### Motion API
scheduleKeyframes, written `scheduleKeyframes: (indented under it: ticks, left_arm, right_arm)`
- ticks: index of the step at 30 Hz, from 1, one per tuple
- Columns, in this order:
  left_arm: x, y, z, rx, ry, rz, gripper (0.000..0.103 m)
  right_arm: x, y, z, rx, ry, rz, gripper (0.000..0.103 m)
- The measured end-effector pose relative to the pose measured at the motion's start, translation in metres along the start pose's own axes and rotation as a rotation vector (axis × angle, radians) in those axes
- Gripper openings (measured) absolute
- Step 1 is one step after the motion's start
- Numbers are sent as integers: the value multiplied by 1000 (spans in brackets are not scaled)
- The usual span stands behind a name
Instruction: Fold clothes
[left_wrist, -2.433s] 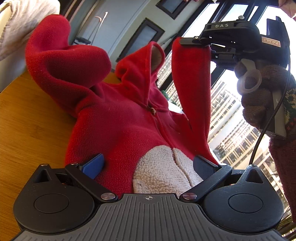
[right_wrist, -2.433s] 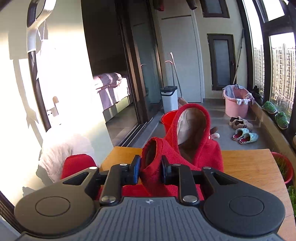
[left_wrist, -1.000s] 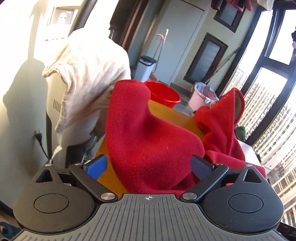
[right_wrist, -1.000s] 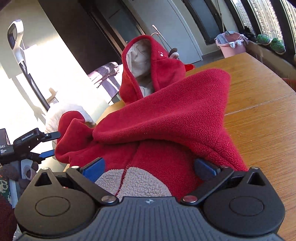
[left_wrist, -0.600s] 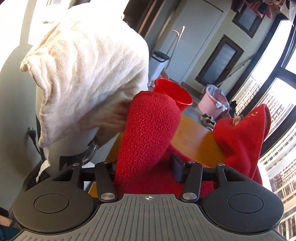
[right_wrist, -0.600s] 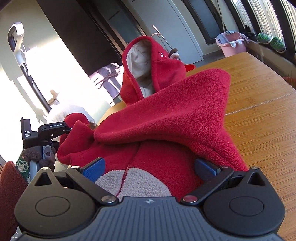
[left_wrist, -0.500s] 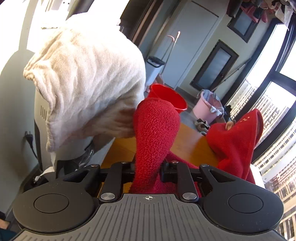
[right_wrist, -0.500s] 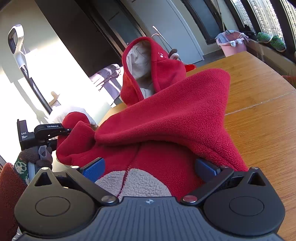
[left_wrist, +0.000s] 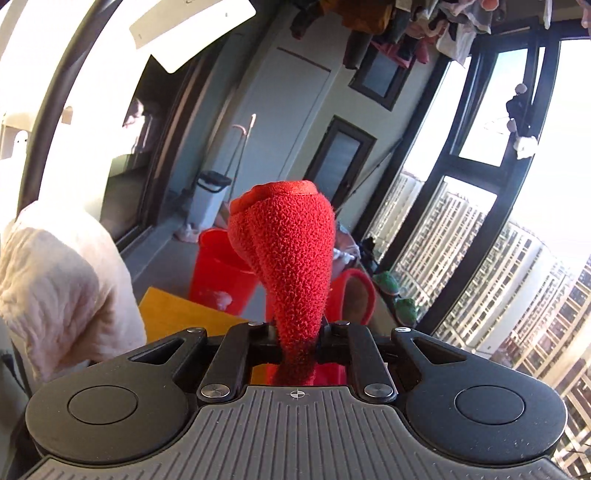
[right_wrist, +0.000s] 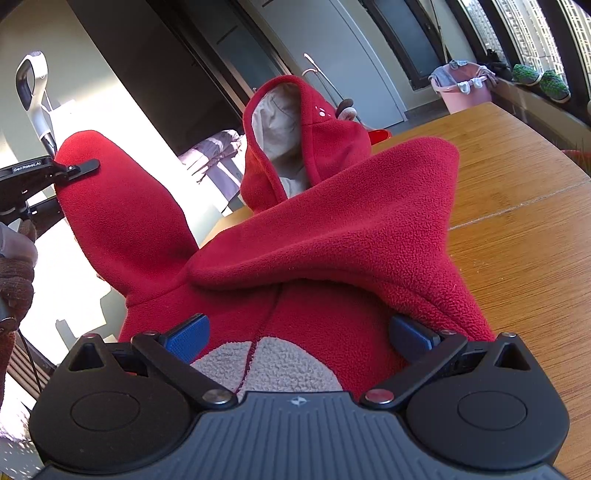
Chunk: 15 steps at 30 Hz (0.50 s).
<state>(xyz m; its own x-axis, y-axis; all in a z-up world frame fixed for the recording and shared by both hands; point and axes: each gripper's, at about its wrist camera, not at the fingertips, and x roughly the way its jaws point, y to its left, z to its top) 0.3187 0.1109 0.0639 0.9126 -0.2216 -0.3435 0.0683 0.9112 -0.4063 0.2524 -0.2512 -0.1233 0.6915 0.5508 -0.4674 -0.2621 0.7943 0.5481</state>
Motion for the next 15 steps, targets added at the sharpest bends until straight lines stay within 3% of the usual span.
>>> scheduleKeyframes:
  ticks: [15]
  left_arm:
    - [53,-90,-34,158,104,-132,15]
  right_arm:
    - [-2,-1,-1,7,-5,7,103]
